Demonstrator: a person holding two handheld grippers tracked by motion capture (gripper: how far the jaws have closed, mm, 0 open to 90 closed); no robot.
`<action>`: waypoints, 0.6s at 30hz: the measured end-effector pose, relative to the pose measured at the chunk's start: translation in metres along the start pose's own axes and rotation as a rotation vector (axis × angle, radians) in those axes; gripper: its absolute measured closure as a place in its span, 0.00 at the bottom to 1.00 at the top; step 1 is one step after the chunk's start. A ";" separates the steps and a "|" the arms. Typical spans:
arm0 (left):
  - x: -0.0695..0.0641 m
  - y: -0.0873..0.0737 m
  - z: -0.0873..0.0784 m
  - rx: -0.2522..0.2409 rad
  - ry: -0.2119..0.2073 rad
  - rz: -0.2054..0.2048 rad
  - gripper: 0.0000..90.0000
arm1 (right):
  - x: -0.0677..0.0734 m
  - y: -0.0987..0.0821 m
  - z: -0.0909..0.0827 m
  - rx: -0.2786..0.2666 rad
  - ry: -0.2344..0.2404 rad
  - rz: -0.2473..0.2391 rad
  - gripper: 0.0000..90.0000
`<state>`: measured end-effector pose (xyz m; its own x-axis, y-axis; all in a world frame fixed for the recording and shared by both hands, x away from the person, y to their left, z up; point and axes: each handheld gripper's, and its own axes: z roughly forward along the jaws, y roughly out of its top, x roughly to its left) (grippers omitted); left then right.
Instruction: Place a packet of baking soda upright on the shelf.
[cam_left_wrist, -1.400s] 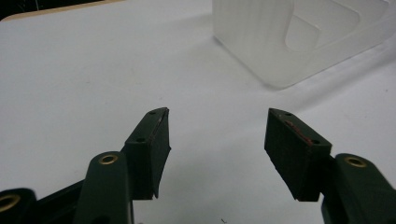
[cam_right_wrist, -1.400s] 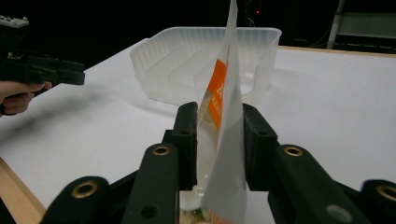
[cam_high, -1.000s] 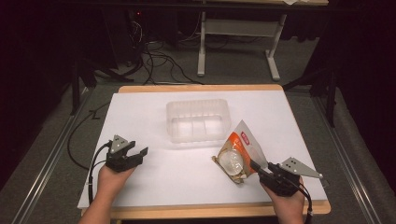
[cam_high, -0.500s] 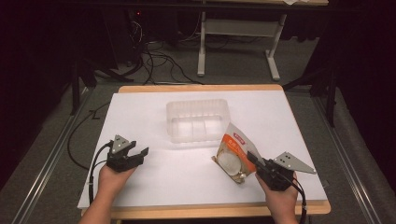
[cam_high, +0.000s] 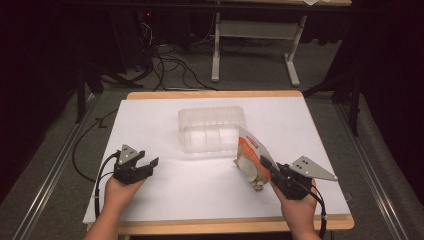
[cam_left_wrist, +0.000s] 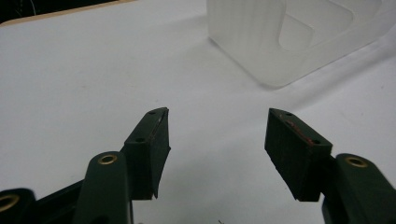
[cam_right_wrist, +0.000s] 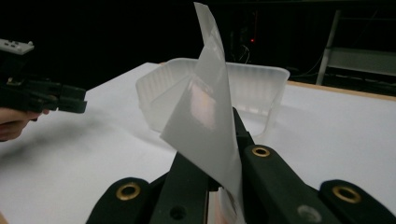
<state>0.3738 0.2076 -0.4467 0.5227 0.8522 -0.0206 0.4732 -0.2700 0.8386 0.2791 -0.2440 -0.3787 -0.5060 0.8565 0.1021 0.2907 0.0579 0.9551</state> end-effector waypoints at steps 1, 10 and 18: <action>0.000 0.000 0.000 -0.002 0.002 0.000 0.45 | -0.001 0.002 0.000 -0.005 -0.004 0.001 1.00; 0.001 0.001 -0.002 -0.018 -0.001 -0.007 0.45 | -0.001 0.022 0.004 -0.051 -0.027 0.004 1.00; 0.001 0.001 -0.004 -0.032 -0.011 -0.006 0.45 | 0.004 0.038 0.011 -0.089 -0.035 0.011 1.00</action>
<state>0.3721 0.2102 -0.4437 0.5273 0.8491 -0.0317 0.4538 -0.2499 0.8553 0.2969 -0.2331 -0.3450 -0.4740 0.8743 0.1049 0.2226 0.0037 0.9749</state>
